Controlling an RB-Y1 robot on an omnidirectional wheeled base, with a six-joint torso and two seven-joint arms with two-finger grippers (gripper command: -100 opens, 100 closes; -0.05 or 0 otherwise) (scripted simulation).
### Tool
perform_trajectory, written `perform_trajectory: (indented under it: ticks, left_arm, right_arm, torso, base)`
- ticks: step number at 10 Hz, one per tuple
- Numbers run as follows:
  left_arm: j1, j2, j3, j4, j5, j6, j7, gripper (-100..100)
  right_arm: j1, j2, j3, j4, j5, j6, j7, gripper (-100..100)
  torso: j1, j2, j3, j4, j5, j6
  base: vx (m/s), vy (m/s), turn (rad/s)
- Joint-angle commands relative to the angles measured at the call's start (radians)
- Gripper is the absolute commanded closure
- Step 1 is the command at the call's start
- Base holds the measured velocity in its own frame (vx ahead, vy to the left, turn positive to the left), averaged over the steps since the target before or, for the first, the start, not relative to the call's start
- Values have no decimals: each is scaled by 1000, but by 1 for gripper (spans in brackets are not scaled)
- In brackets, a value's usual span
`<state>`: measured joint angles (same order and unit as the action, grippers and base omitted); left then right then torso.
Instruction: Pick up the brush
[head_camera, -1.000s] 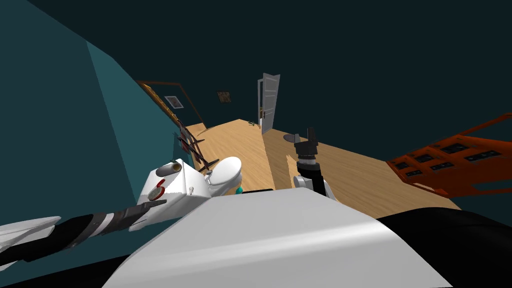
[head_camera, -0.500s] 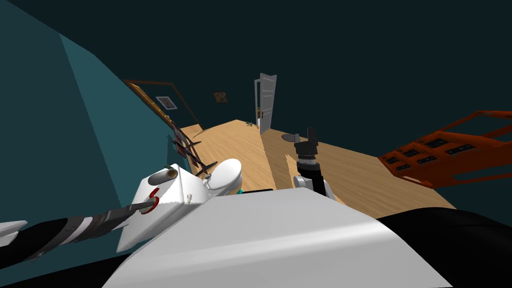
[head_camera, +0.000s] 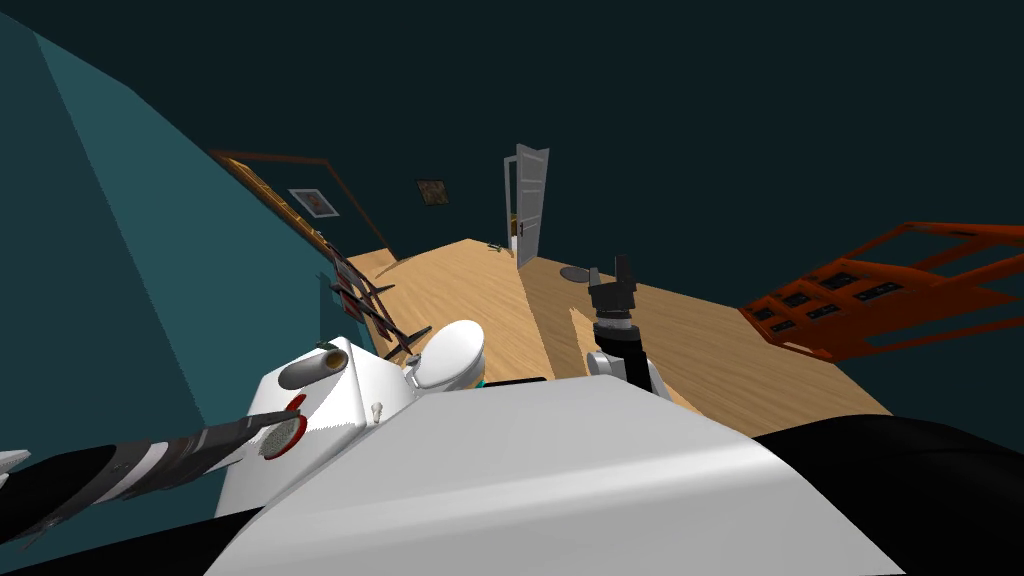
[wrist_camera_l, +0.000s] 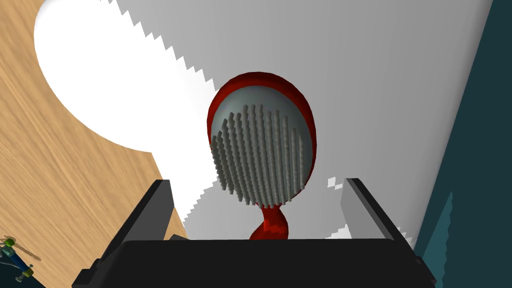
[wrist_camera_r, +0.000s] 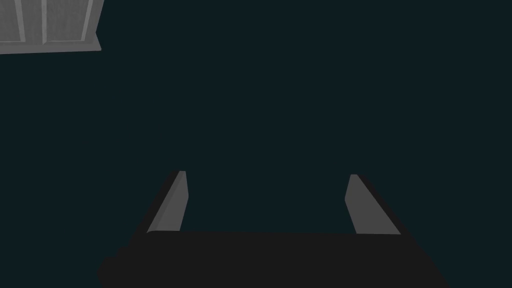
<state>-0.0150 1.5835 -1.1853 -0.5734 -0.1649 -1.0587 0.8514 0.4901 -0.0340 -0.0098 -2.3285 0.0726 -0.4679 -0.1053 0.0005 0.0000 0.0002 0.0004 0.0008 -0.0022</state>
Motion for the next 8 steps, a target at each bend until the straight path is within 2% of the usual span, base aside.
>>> perform_trajectory:
  ticks: [1, 2, 3, 4, 8]
  left_arm:
    - [10, -31, 10, 10, -4, 21, -11, -100]
    - [15, -47, 15, 15, -6, 31, -16, -100]
    - [7, -39, 10, 16, -7, 20, -10, -100]
    - [7, -42, 11, 17, -8, 23, -11, 100]
    - [7, -41, 11, 18, -8, 23, -11, 100]
  right_arm:
    - [0, 0, 0, 0, 0, 0, 0, 0]
    - [0, 0, 0, 0, 0, 0, 0, 0]
    - [0, 0, 0, 0, 0, 0, 0, 0]
    - [0, 0, 0, 0, 0, 0, 0, 0]
    - [0, 0, 0, 0, 0, 0, 0, 0]
  torso:
    - [0, 0, 0, 0, 0, 0]
    - [0, 0, 0, 0, 0, 0]
    - [0, 0, 0, 0, 0, 0]
    - [0, 0, 0, 0, 0, 0]
    - [0, 0, 0, 0, 1, 0]
  base:
    - [0, 0, 0]
    - [6, 1, 4]
    - [0, 0, 0]
    - [0, 0, 0]
    - [0, 0, 0]
